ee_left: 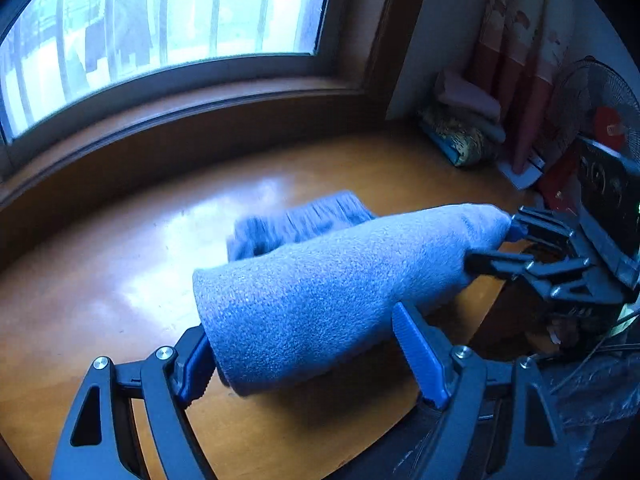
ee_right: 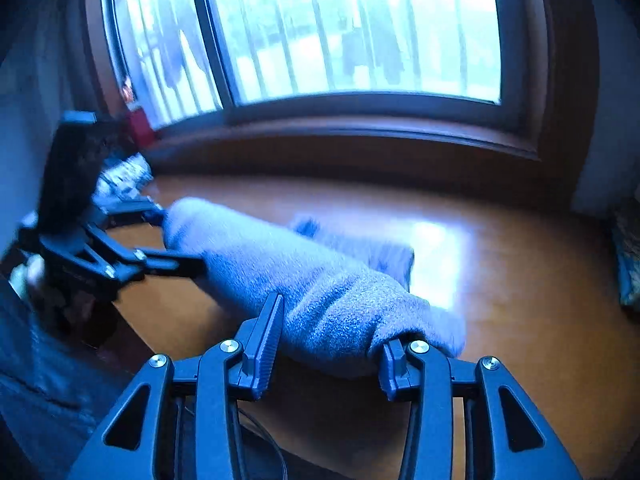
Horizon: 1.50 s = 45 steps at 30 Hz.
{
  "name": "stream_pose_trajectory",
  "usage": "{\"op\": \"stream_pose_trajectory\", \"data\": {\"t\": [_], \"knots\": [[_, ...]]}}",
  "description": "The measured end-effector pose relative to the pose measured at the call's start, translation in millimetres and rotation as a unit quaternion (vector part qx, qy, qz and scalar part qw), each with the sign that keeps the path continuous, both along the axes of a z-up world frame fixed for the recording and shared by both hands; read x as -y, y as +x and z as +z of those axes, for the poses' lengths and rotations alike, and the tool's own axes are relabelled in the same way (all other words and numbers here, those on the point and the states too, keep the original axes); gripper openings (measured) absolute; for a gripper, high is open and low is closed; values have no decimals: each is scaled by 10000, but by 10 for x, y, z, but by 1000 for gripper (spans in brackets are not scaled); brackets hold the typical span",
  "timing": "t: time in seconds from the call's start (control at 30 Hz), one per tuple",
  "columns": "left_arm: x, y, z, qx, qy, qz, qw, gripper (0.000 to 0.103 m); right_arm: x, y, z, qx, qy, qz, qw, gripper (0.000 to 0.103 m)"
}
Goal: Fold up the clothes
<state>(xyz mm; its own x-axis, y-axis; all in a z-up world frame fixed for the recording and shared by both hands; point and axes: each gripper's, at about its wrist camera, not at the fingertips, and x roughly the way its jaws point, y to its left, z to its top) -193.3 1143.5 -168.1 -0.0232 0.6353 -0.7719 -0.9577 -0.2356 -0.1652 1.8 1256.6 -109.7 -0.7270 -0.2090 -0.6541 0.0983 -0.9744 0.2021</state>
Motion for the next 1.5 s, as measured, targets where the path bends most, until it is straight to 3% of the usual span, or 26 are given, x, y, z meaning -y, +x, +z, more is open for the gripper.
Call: {"op": "stream_pose_trajectory", "data": {"t": [0.2, 0.3, 0.5, 0.7, 0.87, 1.0, 1.13, 1.27, 1.4, 1.5], "knots": [[-419, -337, -197, 438, -185, 380, 9981, 81, -448, -491, -123, 207, -894, -57, 9958, 41], [-575, -479, -167, 529, -126, 563, 9969, 81, -588, -668, -46, 87, -1149, -66, 9933, 41], [-837, -621, -185, 310, -345, 659, 9967, 81, -690, -945, -53, 81, -1047, -45, 9945, 39], [-1122, -841, -107, 271, -246, 920, 9951, 81, -879, -1297, -80, 127, -1302, -78, 9914, 39], [-1409, -1221, -150, 431, -267, 1045, 9932, 81, -1032, -1751, -83, 133, -1259, -265, 9916, 39], [-1702, -1537, -171, 397, -203, 1157, 9923, 83, -1116, -2121, -139, 116, -1066, -607, 9924, 39], [-1965, -1758, -306, 197, -271, 1299, 9910, 84, -1052, -2451, -339, 339, -429, -842, 9949, 39], [-2170, -1871, -532, 213, -394, 1322, 9902, 92, -1094, -2649, -602, 642, -423, -954, 9925, 40], [-2231, -2053, -747, 698, -386, 1419, 9867, 103, -1197, -2761, -763, 793, -751, -1006, 9889, 42], [-2202, -2169, -900, 1206, -388, 1461, 9811, 103, -1167, -2806, -795, 902, -746, -909, 9890, 42]]}}
